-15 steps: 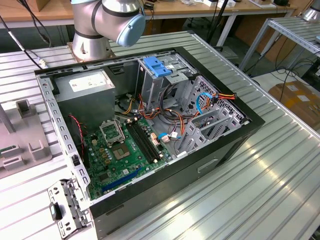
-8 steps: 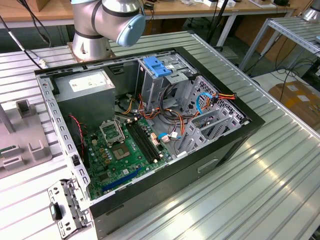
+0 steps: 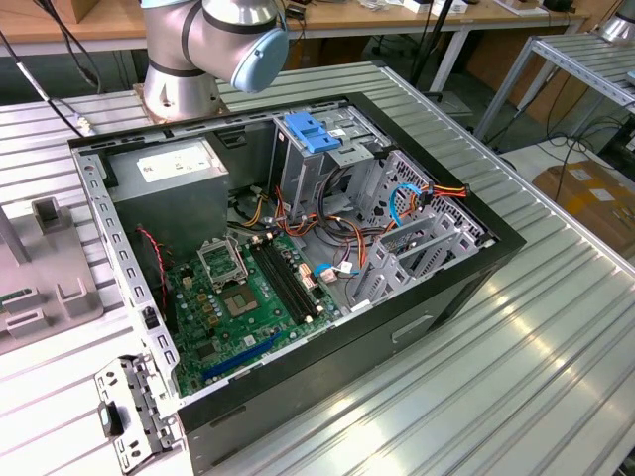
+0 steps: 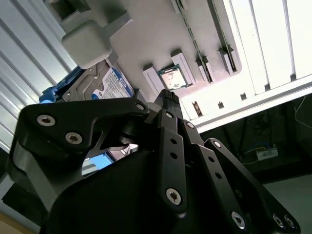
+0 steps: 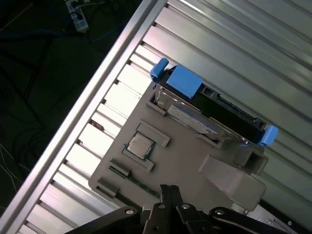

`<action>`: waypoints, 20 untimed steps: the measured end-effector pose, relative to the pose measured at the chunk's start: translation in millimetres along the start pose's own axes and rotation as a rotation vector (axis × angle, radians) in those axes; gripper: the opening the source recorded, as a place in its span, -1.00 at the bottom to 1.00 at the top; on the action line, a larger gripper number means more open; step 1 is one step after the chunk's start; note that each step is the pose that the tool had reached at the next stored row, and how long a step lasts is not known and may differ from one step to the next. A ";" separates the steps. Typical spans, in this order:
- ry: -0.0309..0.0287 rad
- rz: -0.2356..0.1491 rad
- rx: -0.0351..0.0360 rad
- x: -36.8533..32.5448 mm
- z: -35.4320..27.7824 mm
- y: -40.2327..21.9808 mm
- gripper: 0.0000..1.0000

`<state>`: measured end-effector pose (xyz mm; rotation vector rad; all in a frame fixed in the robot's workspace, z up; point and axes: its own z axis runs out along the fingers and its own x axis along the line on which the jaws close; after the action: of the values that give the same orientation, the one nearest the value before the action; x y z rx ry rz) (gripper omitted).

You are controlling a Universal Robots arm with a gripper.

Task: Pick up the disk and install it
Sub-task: 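Pick up the disk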

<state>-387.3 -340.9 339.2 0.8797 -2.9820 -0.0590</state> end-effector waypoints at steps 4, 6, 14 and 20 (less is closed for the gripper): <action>0.0021 -0.048 0.0009 0.0 0.0 0.0 -0.79; 0.0031 -0.068 0.0013 0.0 0.0 0.0 -0.79; 0.0079 -0.173 0.0034 0.0 0.0 0.0 -0.79; 0.0106 -0.234 0.0047 0.0 0.0 0.0 -0.79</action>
<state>-387.3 -340.9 339.2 1.2205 -2.8550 -0.0528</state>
